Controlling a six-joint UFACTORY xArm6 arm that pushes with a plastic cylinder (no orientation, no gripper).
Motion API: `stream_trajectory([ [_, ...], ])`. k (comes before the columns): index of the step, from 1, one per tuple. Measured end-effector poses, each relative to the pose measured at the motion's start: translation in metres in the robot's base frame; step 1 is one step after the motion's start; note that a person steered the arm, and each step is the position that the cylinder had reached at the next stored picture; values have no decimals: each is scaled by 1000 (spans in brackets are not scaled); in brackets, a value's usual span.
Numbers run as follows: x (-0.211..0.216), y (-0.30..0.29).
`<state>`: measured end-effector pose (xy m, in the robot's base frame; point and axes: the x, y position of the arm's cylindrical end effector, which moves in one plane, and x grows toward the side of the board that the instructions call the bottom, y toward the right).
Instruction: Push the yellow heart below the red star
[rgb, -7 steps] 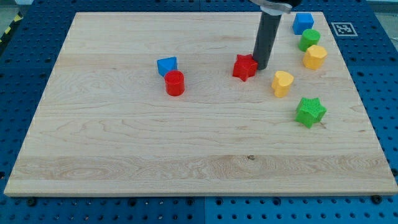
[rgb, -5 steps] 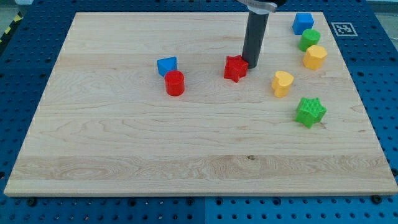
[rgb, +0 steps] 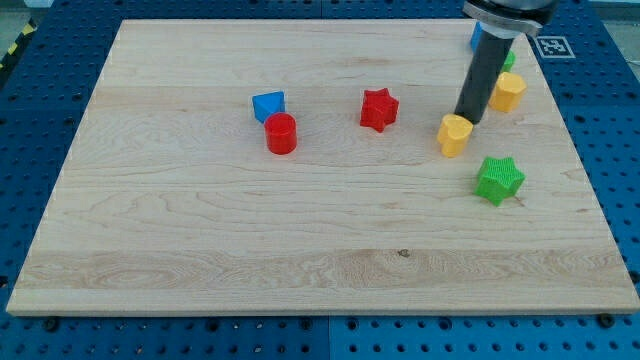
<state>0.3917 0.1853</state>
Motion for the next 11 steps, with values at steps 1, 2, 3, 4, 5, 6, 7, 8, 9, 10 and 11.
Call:
stream_trajectory([
  [1,14,3],
  [2,29,-3],
  [3,40,-15],
  [4,53,-26],
  [5,58,-41],
  [6,58,-56],
  [7,58,-69],
  [8,58,-85],
  [9,58,-102],
  [10,58,-108],
  [11,58,-108],
])
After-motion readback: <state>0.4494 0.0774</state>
